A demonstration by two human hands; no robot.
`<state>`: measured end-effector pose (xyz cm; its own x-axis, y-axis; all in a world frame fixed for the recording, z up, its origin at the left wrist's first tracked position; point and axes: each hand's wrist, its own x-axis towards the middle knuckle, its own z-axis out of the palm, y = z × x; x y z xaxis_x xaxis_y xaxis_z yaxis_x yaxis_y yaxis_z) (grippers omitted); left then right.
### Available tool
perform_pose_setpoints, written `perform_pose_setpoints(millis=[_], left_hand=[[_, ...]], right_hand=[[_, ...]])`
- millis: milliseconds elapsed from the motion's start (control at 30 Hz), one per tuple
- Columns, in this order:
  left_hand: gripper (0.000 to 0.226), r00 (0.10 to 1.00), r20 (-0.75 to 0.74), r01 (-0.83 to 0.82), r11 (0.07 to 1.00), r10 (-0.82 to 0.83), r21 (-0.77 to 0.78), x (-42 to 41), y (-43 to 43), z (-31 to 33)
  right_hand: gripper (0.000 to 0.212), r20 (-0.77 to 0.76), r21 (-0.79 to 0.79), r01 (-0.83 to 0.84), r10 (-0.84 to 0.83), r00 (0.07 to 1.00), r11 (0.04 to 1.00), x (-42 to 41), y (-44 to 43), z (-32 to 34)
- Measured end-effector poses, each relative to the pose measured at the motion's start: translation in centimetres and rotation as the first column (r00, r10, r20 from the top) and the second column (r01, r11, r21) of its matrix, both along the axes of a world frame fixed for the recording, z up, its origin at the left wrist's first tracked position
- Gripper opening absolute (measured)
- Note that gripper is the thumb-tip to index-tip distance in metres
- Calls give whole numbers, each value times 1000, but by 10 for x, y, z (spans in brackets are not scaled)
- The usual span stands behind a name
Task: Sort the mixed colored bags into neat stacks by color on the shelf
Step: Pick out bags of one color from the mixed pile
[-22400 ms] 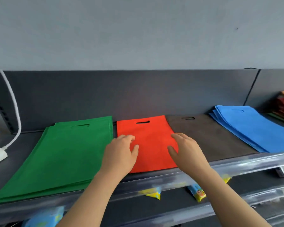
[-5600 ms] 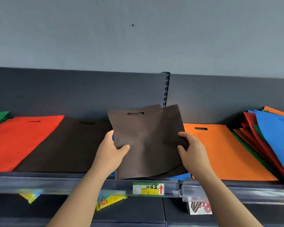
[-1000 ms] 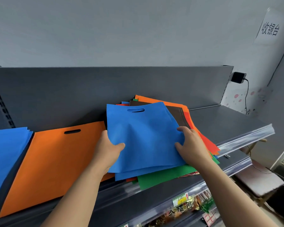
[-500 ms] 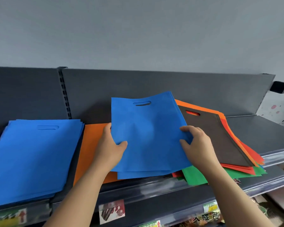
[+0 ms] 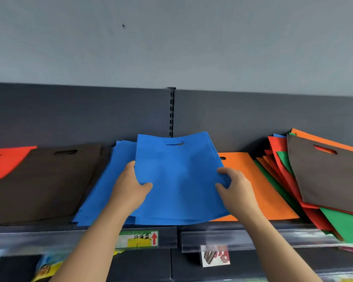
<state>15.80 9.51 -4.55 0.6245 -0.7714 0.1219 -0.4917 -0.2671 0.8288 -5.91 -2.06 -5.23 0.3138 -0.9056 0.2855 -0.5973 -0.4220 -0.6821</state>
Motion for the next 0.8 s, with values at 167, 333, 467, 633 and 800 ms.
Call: perform_pose_setpoints(millis=[167,333,467,633,800], left_hand=[[62,997,68,-27,997,22,68,46,24,-6],[56,986,163,-50,983,20,177,80,33,-17],[62,952,306,-88,939,-19,333,85,38,-21],[53,829,555,-128,945,-64,300,75,35,-17],[48,826,550,0,975,-125,222,44,20,-6]], right_hand=[[42,-4,54,-35,36,999,998,49,21,-15],[41,-106,100,-25,36,994,995,78,33,-26],[46,-341,52,15,4,940,999,85,37,-30],[48,-440,-81,-8,-29,898,997,76,37,-25],[44,-433,-183,-17,-65,899,983,57,37,-14]])
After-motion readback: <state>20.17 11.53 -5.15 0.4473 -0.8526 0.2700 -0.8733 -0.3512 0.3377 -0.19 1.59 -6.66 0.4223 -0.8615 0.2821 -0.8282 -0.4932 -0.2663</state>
